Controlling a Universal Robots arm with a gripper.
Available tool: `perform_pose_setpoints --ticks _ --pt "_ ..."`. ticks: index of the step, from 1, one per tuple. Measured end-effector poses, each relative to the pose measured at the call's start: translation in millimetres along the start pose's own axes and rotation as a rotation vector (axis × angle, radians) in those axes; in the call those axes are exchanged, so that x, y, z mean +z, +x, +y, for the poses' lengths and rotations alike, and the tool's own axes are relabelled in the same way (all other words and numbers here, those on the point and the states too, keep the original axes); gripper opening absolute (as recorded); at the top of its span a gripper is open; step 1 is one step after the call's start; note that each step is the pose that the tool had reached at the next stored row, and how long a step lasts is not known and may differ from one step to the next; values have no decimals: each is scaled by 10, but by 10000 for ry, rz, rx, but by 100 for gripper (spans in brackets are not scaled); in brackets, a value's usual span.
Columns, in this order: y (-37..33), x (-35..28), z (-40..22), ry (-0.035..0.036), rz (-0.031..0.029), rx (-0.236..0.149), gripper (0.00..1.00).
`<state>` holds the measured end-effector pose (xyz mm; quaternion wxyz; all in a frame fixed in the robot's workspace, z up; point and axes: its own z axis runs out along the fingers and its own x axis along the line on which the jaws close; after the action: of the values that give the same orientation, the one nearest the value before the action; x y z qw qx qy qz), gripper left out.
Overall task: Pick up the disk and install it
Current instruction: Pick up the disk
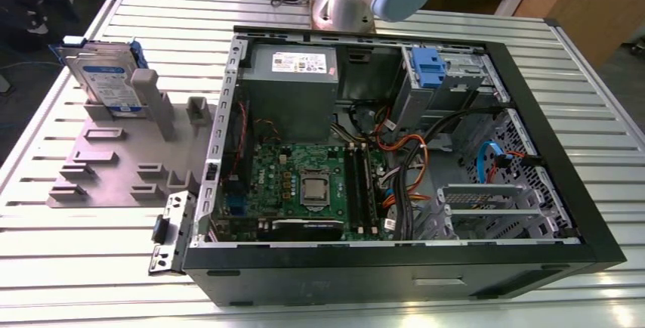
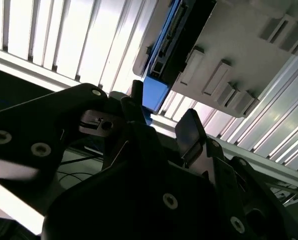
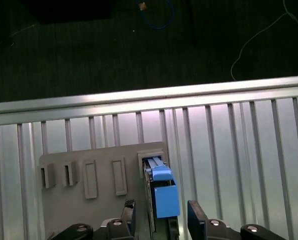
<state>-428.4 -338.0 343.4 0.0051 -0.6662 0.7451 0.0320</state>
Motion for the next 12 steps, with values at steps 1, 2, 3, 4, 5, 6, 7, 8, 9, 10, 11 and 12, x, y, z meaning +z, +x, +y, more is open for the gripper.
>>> perform_pose_setpoints --ticks 1,2,3,4,5,6,7,8,9,10,11,12 --pt "1 19 2 1 0 -10 53" --pt "2 35 3 0 0 -24 53" --pt "3 49 4 -2 1 -44 53" --pt "3 57 4 -3 1 -72 53" --pt "4 61 4 -7 3 -119 53" --pt "4 65 4 -11 5 -174 53" --pt "4 70 4 -13 6 -233 53" --pt "4 76 4 -14 7 -284 53" --pt "5 84 4 -17 3 -327 53" --pt "5 95 5 -18 -6 -336 53" --pt "4 103 6 -20 -13 -337 53" --pt "3 113 6 -20 -22 -338 53"
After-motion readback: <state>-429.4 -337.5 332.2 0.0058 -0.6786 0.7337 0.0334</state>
